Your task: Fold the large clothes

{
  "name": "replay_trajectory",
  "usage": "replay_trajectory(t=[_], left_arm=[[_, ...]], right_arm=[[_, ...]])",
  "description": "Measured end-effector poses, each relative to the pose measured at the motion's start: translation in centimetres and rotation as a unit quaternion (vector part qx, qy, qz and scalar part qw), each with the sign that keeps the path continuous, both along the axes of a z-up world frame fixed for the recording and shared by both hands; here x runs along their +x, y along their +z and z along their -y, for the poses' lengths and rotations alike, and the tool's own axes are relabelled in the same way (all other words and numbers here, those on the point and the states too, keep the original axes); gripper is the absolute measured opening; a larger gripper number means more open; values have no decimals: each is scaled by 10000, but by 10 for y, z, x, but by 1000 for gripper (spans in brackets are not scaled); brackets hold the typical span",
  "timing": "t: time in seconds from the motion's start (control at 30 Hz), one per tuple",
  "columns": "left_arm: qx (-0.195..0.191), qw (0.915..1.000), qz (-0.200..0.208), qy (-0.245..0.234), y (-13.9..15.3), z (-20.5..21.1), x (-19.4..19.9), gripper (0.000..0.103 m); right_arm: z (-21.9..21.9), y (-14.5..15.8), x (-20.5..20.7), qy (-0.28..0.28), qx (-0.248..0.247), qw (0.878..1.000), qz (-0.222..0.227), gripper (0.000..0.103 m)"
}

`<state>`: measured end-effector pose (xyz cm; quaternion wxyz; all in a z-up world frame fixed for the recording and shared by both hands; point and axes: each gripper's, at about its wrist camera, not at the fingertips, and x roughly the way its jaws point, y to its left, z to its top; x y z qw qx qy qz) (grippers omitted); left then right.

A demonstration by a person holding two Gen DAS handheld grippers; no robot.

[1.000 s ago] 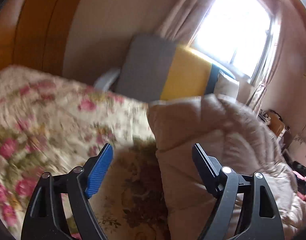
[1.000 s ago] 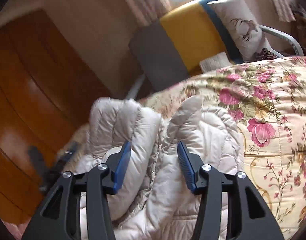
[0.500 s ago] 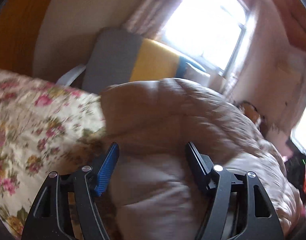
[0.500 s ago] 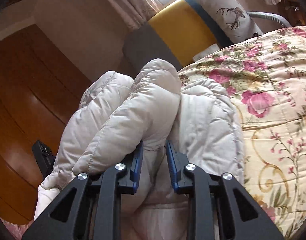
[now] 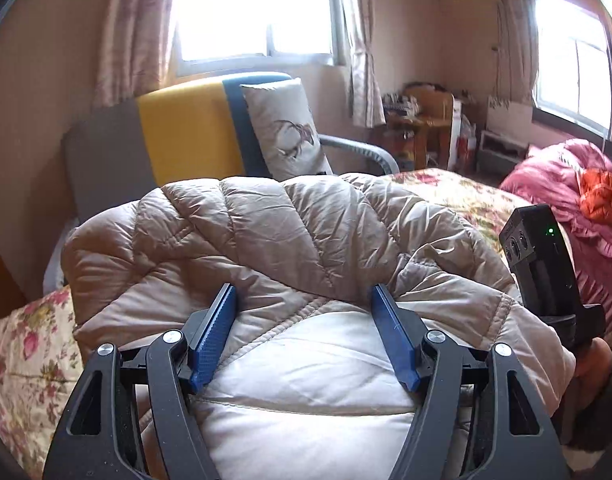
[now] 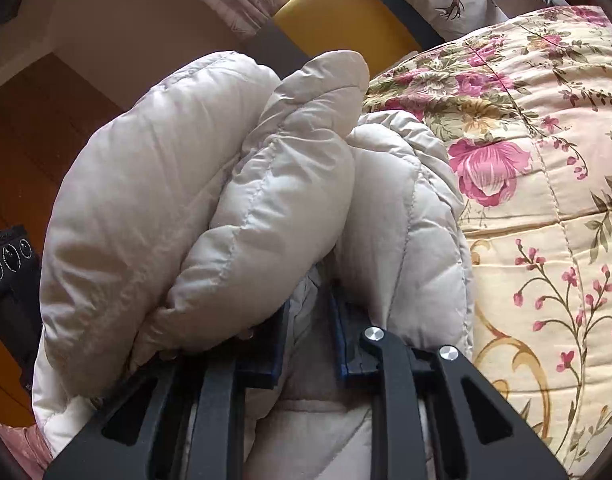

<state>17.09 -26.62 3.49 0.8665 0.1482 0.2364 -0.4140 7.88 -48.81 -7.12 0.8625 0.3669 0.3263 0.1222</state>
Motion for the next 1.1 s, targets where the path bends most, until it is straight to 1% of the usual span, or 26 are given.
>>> replay_trajectory(t=[0.07, 0.13, 0.17, 0.23, 0.27, 0.3, 0.33, 0.37, 0.43, 0.5, 0.57, 0.63, 0.7, 0.77, 0.83, 0.87, 0.9, 0.93, 0.97, 1.0, 1.03, 1.07, 1.1], left_arm=[[241, 9996, 117, -33, -5, 14, -5, 69], [443, 9987, 257, -50, -14, 24, -10, 70], [500, 9982, 324, -57, -18, 27, -13, 70], [601, 9972, 436, -40, -25, 32, -16, 70], [651, 9966, 501, -33, -27, 35, -18, 71], [683, 9963, 530, -21, -28, 37, -18, 71], [738, 9957, 568, -16, -29, 42, -19, 71], [774, 9952, 597, -30, -30, 45, -21, 71], [862, 9938, 700, -51, -32, 51, -25, 71], [970, 9916, 855, -51, -34, 58, -30, 71], [1045, 9898, 971, -52, -35, 58, -35, 71], [1081, 9884, 1063, -52, -36, 58, -40, 71], [1046, 9887, 1074, -46, -35, 56, -40, 71], [1001, 9893, 1065, -43, -35, 54, -39, 72], [974, 9895, 1067, -23, -34, 51, -39, 73], [972, 9895, 1068, -29, -34, 48, -39, 76], [966, 9896, 1063, -66, -32, 46, -40, 78], [968, 9899, 1025, -135, -29, 44, -41, 85], [969, 9907, 939, -197, -25, 41, -40, 90], [931, 9921, 796, -259, -19, 37, -39, 90], [862, 9942, 603, -235, -9, 31, -35, 90], [827, 9950, 544, -137, -2, 29, -30, 90], [742, 9957, 544, 103, 10, 23, -22, 90]], right_arm=[[3, -4, -1, -97, 54, 9999, 48, 16], [7, -3, -10, -253, -31, 9997, 62, 15], [9, 1, -16, -341, -132, 9993, 73, 15], [17, 9, -32, -527, -483, 9974, 108, 18], [22, 14, -41, -631, -666, 9957, 113, 25], [28, 20, -51, -801, -857, 9931, 83, 49], [33, 27, -61, -1081, -1088, 9882, 15, 58], [37, 36, -71, -1322, -1278, 9829, 43, 59], [43, 58, -86, -1584, -1397, 9769, 323, 59], [38, 85, -93, -1693, -1596, 9707, 598, 59], [24, 109, -81, -1520, -1954, 9659, 758, 58], [9, 125, -59, -1257, -2367, 9606, 736, 54], [-1, 131, -38, -1131, -2564, 9577, 661, 47], [-10, 128, -28, -1050, -2614, 9584, 455, 43], [-9, 113, -7, -988, -2536, 9620, 209, 41], [-9, 103, 0, -1023, -2586, 9605, 42, 41], [-8, 93, 7, -1102, -2743, 9552, -172, 42], [-7, 81, 17, -1189, -2873, 9498, -349, 43], [-4, 71, 19, -1257, -2881, 9483, -438, 46], [-1, 60, 19, -1334, -2835, 9483, -511, 50], [4, 51, 16, -1421, -2753, 9491, -560, 50], [9, 45, 13, -1505, -2660, 9504, -576, 50], [13, 41, 9, -1581, -2607, 9507, -561, 50]])
